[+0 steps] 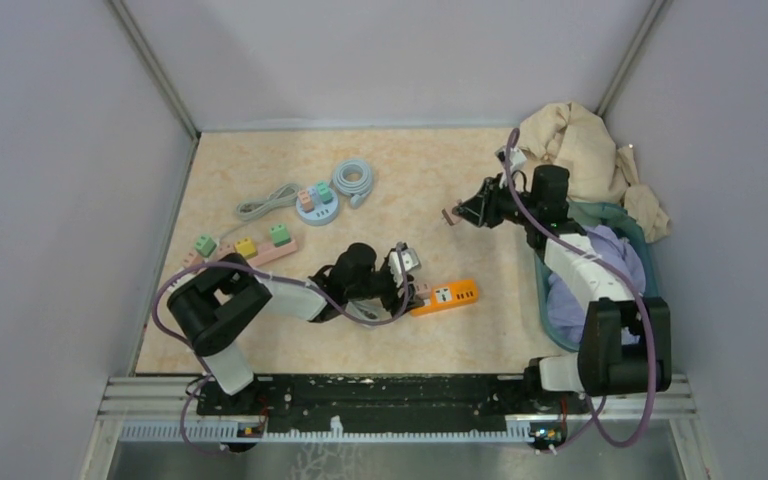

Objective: Pull the plug off the socket
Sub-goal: Remove the plug from the socket, then place the plug at the center of the board.

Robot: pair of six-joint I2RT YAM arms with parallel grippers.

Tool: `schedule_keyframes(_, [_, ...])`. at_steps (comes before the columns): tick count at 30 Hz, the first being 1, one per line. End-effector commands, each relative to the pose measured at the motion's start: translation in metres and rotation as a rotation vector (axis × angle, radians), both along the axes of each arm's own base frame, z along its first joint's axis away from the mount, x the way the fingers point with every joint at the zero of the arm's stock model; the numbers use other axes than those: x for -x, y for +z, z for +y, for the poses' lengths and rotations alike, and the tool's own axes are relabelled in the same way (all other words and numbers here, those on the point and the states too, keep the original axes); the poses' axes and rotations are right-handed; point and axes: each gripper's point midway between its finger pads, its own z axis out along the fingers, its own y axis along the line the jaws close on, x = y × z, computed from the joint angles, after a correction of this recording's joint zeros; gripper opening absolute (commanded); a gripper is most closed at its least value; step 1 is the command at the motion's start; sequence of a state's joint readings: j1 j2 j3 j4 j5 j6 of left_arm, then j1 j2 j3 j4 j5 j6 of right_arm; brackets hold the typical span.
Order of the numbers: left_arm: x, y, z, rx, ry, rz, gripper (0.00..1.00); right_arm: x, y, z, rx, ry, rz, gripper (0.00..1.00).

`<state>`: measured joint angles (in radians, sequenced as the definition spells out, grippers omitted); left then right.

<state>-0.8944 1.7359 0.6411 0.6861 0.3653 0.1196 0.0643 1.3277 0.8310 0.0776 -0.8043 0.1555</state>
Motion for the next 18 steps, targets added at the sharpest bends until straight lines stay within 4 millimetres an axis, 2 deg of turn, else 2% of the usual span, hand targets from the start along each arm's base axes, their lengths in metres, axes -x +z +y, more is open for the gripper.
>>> schedule_keyframes(1, [-0.006,0.021,-0.002,0.004,0.019,-0.031,0.76,-0.021,0.014,-0.003,-0.069,-0.090,0.003,0.03])
schedule_keyframes(10, [-0.016,0.079,0.003,0.058,0.077,-0.112,0.83,-0.045,-0.003,-0.012,-0.021,-0.157,0.046,0.04])
schedule_keyframes(14, [-0.023,0.114,0.010,0.102,0.154,-0.118,0.84,-0.056,-0.013,-0.012,-0.010,-0.159,0.071,0.06])
schedule_keyframes(18, [-0.034,0.146,0.023,0.166,0.266,-0.127,0.95,-0.072,-0.021,-0.013,0.003,-0.166,0.105,0.10])
